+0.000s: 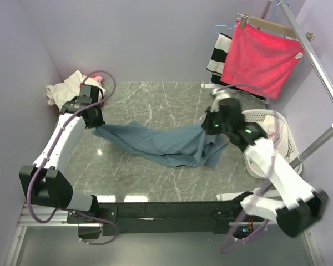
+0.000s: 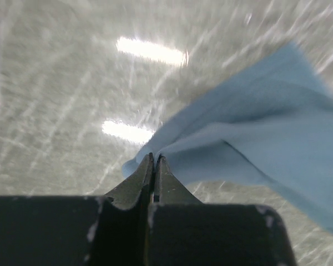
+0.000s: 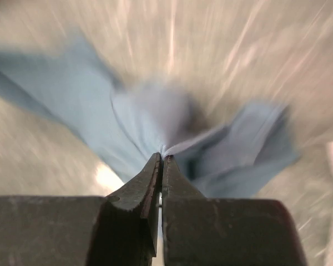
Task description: Fold and stack the t-shirts
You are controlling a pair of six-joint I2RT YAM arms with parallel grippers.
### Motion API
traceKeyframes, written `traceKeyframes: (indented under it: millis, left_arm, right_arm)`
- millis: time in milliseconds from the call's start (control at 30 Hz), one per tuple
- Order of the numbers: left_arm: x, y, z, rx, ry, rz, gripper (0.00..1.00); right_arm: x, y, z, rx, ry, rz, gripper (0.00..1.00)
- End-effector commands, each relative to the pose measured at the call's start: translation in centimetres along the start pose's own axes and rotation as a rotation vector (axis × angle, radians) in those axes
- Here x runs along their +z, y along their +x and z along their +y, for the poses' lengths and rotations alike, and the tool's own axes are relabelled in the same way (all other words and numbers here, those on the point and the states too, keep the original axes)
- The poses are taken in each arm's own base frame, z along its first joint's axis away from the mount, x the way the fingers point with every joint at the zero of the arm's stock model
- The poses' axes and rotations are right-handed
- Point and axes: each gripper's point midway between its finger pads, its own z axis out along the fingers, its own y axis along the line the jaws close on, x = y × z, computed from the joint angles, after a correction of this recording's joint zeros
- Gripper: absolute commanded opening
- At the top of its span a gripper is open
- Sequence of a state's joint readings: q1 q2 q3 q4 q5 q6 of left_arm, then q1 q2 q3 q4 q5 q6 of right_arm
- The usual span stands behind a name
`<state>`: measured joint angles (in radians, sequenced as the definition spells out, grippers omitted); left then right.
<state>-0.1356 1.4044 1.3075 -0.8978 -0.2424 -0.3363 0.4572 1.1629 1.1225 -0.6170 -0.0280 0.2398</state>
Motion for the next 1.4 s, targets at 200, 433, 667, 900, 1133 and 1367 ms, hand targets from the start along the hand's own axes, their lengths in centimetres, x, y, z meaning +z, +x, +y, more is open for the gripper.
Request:
traceKeyframes:
  millis: [200, 433, 667, 900, 1133, 1367]
  left_arm:
    - [-19.7, -11.4, 3.8, -0.166, 0.072, -0.599, 0.02]
    - [-32.4, -10.9, 6.0, -0.196, 0.212, -0.86, 0.08]
    - [-40.3, -10.2, 6.7, -0.218, 0.347, -1.036, 0.14]
    - [-29.4, -11.6, 3.8, -0.178, 0.253, -0.77, 0.18]
    - [-12.6, -11.5, 0.2, -0.17, 0.145, -0.494, 0.07]
    - [1.2, -7.6, -5.7, -0.129, 0.236, -0.165, 0.01]
  right_arm:
    - [-20.6, -12.1, 0.0, 0.095, -0.008, -0.691, 0.0]
    - [-28.6, -12.5, 2.3, 0.013, -0.168, -0.853, 0.0]
    - [-34.3, -14.7, 3.5, -0.043, -0.234, -1.016, 0.0]
    - [-26.3, -17.0, 1.2, 0.007, -0.038, -0.897, 0.0]
    - [-6.2, -15.0, -1.3, 0.023, 0.166, -0.521, 0.0]
    - [6.0, -11.0, -3.6, 0.013, 0.271, -0.258, 0.0]
